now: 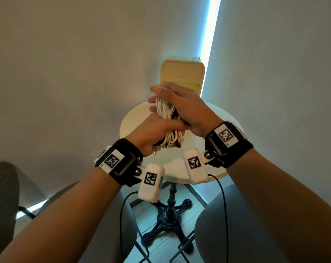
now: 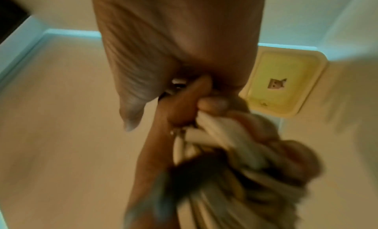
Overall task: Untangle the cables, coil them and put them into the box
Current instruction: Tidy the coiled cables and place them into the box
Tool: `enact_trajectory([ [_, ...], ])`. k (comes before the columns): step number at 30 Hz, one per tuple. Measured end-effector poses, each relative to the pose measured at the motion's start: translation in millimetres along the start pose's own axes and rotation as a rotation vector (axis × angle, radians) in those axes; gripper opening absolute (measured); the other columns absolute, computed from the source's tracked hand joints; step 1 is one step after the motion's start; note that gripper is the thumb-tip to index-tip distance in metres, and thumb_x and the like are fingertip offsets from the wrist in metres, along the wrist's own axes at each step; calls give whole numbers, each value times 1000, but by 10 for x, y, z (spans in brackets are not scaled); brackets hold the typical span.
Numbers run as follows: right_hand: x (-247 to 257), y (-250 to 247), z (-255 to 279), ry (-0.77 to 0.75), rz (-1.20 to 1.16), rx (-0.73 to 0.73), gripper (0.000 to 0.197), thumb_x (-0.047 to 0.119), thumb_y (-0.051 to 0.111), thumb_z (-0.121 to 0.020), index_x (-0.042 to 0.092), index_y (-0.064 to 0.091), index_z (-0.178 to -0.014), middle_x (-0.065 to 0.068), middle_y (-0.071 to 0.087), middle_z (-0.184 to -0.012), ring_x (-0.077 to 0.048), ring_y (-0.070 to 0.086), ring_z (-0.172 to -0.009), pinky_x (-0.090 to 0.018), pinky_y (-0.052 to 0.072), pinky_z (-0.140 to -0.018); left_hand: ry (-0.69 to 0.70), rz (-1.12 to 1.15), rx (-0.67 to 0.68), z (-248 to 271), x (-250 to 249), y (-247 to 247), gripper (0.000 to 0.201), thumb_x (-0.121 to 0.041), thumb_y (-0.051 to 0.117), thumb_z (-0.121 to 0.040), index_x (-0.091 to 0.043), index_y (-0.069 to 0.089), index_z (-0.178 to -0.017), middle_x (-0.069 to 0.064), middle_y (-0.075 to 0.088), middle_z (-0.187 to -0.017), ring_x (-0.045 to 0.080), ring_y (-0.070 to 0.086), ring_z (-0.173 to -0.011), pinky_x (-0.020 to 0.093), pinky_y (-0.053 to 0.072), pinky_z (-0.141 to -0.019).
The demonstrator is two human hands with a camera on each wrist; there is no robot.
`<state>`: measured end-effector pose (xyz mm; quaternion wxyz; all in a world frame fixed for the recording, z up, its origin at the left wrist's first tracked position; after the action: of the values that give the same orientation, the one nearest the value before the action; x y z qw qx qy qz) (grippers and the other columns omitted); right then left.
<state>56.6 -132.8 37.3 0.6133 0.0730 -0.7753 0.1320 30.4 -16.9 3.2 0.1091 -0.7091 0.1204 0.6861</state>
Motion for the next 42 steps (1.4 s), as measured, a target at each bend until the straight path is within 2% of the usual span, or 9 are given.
enact_trajectory([
  [6, 56, 4, 52, -61, -47, 69, 40, 26, 66, -103, -12, 75, -91, -34, 73, -94, -55, 69, -98, -51, 59, -93, -47, -16, 36, 36, 61, 60, 13, 3, 74, -91, -7, 68, -96, 11, 63, -75, 18, 64, -61, 31, 54, -52],
  [15, 38, 9, 48, -99, 242, -59, 50, 30, 67, -102, 6, 68, -58, -1, 68, -56, -39, 75, -79, -54, 60, -89, -82, 35, -20, 47, 158, 186, 16, 9, 67, -88, -7, 66, -85, 9, 63, -67, 17, 60, -54, 28, 51, -50],
  [21, -20, -107, 22, -114, 148, -64, 47, 42, 62, -104, 3, 79, -84, -14, 78, -83, -37, 75, -87, -50, 60, -95, -46, 61, -50, -11, 132, 211, 15, 9, 68, -89, -5, 67, -92, 14, 65, -75, 22, 64, -62, 31, 57, -54],
  [25, -161, -234, 50, 61, 114, 8, 59, 65, 66, -90, 20, 61, -129, -6, 70, -121, -23, 72, -110, -43, 63, -89, -32, 197, -135, -131, 90, 0, 23, -7, 76, -88, -1, 75, -110, 21, 78, -105, 41, 75, -98, 47, 63, -86],
  [27, -310, -212, 144, 199, 131, 146, 78, 68, 70, -85, 21, 48, -142, -11, 68, -127, -29, 73, -112, -51, 63, -91, -43, 287, -139, -166, 75, -83, 33, -14, 77, -88, 2, 73, -117, 26, 75, -112, 44, 73, -105, 51, 60, -93],
  [30, -399, -125, 242, 313, -70, 324, 75, 57, 74, -84, 15, 49, -142, -23, 71, -124, -44, 71, -113, -65, 57, -97, -12, 283, -99, -168, 51, -104, 15, -12, 74, -93, 1, 74, -100, 17, 74, -92, 29, 73, -85, 39, 59, -78],
  [34, -328, -116, 244, 359, -250, 450, 68, 38, 72, -89, 4, 49, -144, -34, 65, -130, -55, 65, -120, -64, 58, -96, 38, 246, -65, -116, -12, -23, 22, -9, 65, -100, -5, 77, -117, 11, 79, -116, 24, 75, -113, 35, 62, -94],
  [38, -316, -75, 263, 349, -99, 504, 35, 18, 72, -96, -1, 65, -124, -24, 71, -112, -31, 71, -89, -37, 62, -72, 89, 72, -48, -113, -51, -47, 38, -8, 67, -99, -12, 69, -136, 1, 75, -132, 13, 71, -122, 26, 60, -93],
  [42, -313, -16, 285, 385, 100, 349, 12, 9, 78, -91, 3, 74, -101, -13, 70, -88, -12, 50, -61, -26, 40, -55, 38, 25, -81, -96, -27, -67, 29, -8, 66, -99, -6, 75, -126, 4, 77, -126, 23, 77, -107, 26, 58, -59],
])
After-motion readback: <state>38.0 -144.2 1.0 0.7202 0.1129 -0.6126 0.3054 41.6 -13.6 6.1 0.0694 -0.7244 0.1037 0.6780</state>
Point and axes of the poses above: each hand's wrist, its own z-axis away from the middle knuckle, its own y-axis out of the palm, x = y × z, the point moved 2 cm from there along -z, towards the middle knuckle
